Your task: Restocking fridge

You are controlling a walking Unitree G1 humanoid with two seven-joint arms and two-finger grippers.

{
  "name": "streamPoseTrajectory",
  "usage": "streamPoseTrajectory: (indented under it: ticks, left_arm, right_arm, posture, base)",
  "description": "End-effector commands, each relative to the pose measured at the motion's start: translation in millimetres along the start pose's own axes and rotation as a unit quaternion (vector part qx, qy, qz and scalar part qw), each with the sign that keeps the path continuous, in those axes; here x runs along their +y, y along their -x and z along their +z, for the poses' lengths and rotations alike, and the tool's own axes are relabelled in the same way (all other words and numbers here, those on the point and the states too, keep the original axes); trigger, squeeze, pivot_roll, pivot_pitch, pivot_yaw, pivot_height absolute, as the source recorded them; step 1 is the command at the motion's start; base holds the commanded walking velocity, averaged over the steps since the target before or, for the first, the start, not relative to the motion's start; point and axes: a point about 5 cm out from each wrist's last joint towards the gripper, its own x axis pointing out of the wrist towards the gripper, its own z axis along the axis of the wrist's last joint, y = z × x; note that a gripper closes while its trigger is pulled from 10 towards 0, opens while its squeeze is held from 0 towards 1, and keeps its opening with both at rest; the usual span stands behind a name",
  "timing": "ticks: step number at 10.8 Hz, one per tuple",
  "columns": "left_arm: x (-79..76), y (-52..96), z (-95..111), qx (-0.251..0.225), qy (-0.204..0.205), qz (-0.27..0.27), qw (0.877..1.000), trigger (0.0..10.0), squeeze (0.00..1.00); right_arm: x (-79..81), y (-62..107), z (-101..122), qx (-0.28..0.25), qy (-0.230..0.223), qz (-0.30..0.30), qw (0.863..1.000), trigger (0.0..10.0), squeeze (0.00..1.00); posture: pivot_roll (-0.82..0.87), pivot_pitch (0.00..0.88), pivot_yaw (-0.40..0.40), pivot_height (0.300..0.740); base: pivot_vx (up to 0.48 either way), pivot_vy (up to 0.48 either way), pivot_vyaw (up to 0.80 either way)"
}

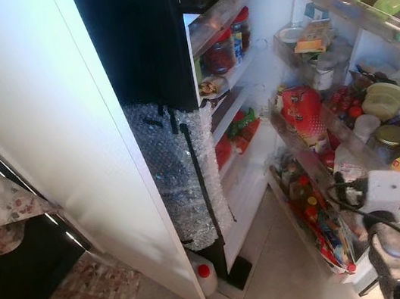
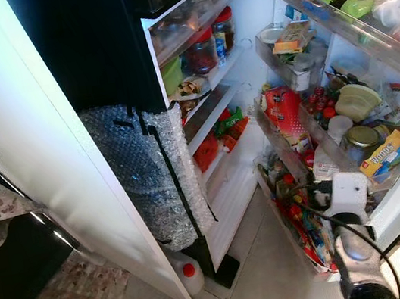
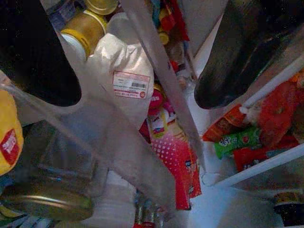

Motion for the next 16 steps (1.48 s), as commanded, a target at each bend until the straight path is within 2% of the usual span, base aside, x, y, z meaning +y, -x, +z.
streamPoseTrajectory:
  ticks: [1, 4, 6, 7, 8, 9, 11, 12, 13, 14, 15, 16]
  left_arm:
    - [1.2, 0.5, -2.5, 0.004, -0.007, 0.005, 1.0, 10.0, 0.0]
    - [1.5, 0.3, -1.8, 0.005, -0.007, 0.005, 1.0, 10.0, 0.0]
    - [1.9, 0.4, -1.8, 0.005, -0.009, 0.004, 1.0, 10.0, 0.0]
    - [2.3, 0.3, -1.2, 0.004, -0.01, 0.003, 1.0, 10.0, 0.0]
    - [2.5, 0.3, -0.9, 0.003, -0.011, 0.003, 1.0, 10.0, 0.0]
    - [3.0, 0.2, -0.4, 0.003, -0.012, 0.004, 1.0, 10.0, 0.0]
    - [3.1, 0.2, 0.0, 0.002, -0.013, 0.004, 1.0, 10.0, 0.0]
    - [3.7, 0.0, 0.8, 0.002, -0.015, 0.005, 1.0, 10.0, 0.0]
    - [3.6, -0.2, 1.4, 0.002, -0.016, 0.005, 1.0, 10.0, 0.0]
    - [3.1, -0.4, 2.0, 0.002, -0.013, 0.006, 1.0, 10.0, 0.0]
    - [2.8, -0.5, 2.1, 0.004, -0.013, 0.006, 1.0, 10.0, 0.0]
    - [1.9, -0.7, 2.3, 0.006, -0.014, 0.004, 1.0, 10.0, 0.0]
  right_arm:
    - [-5.0, -1.6, 1.0, 0.003, 0.001, -0.01, 1.0, 10.0, 0.0]
    - [-31.8, 1.1, -3.5, 0.023, 0.005, -0.051, 0.998, 10.0, 0.0]
    - [-64.6, 11.2, -12.4, 0.049, 0.011, -0.099, 0.994, 10.0, 0.0]
    - [-87.5, 22.3, -21.6, 0.077, 0.02, -0.126, 0.989, 10.0, 0.0]
    - [-101.7, 31.5, -26.8, 0.09, 0.039, -0.135, 0.986, 10.0, 0.0]
    - [-123.0, 45.2, -33.6, 0.111, 0.045, -0.166, 0.979, 10.0, 0.0]
    - [-131.5, 51.1, -36.1, 0.121, 0.052, -0.174, 0.976, 10.0, 0.0]
    - [-143.5, 65.6, -47.2, 0.155, 0.056, -0.198, 0.966, 10.0, 0.0]
    - [-142.8, 70.0, -53.4, 0.173, 0.055, -0.198, 0.963, 10.0, 0.0]
    - [-129.5, 70.2, -62.9, 0.194, 0.039, -0.181, 0.963, 10.0, 0.0]
    - [-102.2, 69.2, -76.6, 0.227, 0.016, -0.13, 0.965, 10.0, 0.0]
    - [-77.3, 71.3, -89.1, 0.26, 0.003, -0.089, 0.961, 10.0, 0.0]
  posture:
    - [-0.11, 0.0, 0.028, 0.74]
    - [-0.12, 0.0, 0.03, 0.74]
    - [-0.13, 0.0, 0.032, 0.74]
    - [-0.13, 0.0, 0.035, 0.74]
    - [-0.13, 0.0, 0.036, 0.74]
    - [-0.13, 0.0, 0.039, 0.74]
    - [-0.13, 0.0, 0.041, 0.74]
    - [-0.14, 0.0, 0.044, 0.74]
    - [-0.13, 0.0, 0.042, 0.74]
    - [-0.12, 0.0, 0.04, 0.74]
    - [-0.12, 0.0, 0.041, 0.74]
    - [-0.13, 0.0, 0.043, 0.74]
  base:
    - [0.0, 0.0, 0.0]
    - [0.0, 0.0, 0.0]
    - [0.0, 0.0, 0.0]
    - [0.0, 0.0, 0.0]
    - [0.0, 0.0, 0.0]
    - [0.0, 0.0, 0.0]
    - [0.0, 0.0, 0.0]
    - [0.0, 0.0, 0.0]
    - [0.0, 0.0, 0.0]
    - [0.0, 0.0, 0.0]
    - [0.0, 0.0, 0.0]
    - [0.0, 0.0, 0.0]
